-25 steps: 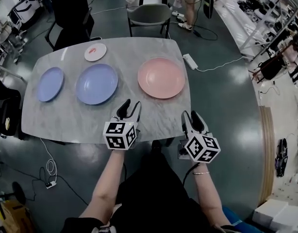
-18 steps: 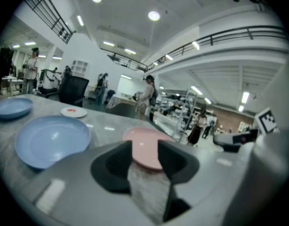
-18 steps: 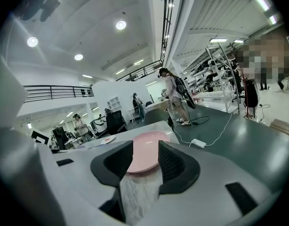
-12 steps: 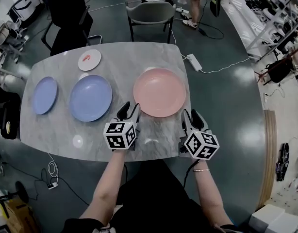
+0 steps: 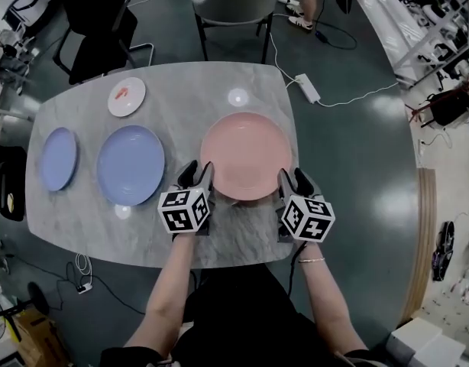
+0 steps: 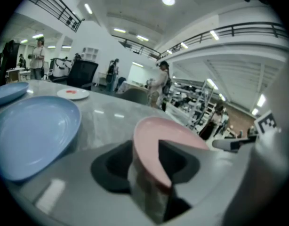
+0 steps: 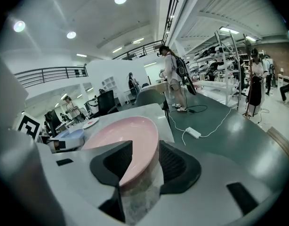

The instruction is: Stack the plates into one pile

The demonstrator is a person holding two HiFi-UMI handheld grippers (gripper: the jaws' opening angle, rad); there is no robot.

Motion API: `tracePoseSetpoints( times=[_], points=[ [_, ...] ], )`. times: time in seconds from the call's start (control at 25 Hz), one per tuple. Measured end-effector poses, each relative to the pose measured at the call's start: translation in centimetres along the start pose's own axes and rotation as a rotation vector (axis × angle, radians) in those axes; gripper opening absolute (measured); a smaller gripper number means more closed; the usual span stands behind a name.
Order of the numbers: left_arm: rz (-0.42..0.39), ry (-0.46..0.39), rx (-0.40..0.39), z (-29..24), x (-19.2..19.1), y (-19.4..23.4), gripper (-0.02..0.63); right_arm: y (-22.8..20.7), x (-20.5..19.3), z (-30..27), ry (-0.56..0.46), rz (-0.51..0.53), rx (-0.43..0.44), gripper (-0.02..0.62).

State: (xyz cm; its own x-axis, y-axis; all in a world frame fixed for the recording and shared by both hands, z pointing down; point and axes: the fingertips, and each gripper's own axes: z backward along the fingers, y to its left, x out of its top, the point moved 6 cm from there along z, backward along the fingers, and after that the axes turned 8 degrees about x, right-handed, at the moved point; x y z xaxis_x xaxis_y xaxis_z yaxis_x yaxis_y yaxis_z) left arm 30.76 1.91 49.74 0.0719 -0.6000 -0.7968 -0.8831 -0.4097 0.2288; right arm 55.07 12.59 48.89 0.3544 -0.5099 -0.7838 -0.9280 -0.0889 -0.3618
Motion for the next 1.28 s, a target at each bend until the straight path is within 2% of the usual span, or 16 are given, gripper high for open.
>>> tracePoseSetpoints(
  times=[0.44, 0.68, 0.88, 1.12, 1.28],
  points=[
    [0.050, 0.071, 0.045, -2.8, -0.6, 0.6, 0.170, -1.5, -0.7, -3.1, 0.119, -0.001, -0.006, 0.158],
    [0.028, 0.097, 0.065, -3.4, -0.8, -0.1, 0.160, -1.9, -1.2, -3.5, 0.157, 0.022, -0.009, 0.152],
    [-0.004, 0.119, 0.072, -3.8, -1.0, -0.3, 0.120, -1.6, -1.4, -3.9, 0.163, 0.030, -0.002, 0.120],
    [0.002, 0.098, 0.084, -2.2, -0.8, -0.3, 0.091, -1.1, -0.7, -2.9, 0.152, 0.029, 0.020, 0.115],
    [0.046, 0.067, 0.093, -0.2, -0.5, -0.2, 0.086, -0.1, 0.3, -2.2, 0.116, 0.037, 0.033, 0.109]
  ],
)
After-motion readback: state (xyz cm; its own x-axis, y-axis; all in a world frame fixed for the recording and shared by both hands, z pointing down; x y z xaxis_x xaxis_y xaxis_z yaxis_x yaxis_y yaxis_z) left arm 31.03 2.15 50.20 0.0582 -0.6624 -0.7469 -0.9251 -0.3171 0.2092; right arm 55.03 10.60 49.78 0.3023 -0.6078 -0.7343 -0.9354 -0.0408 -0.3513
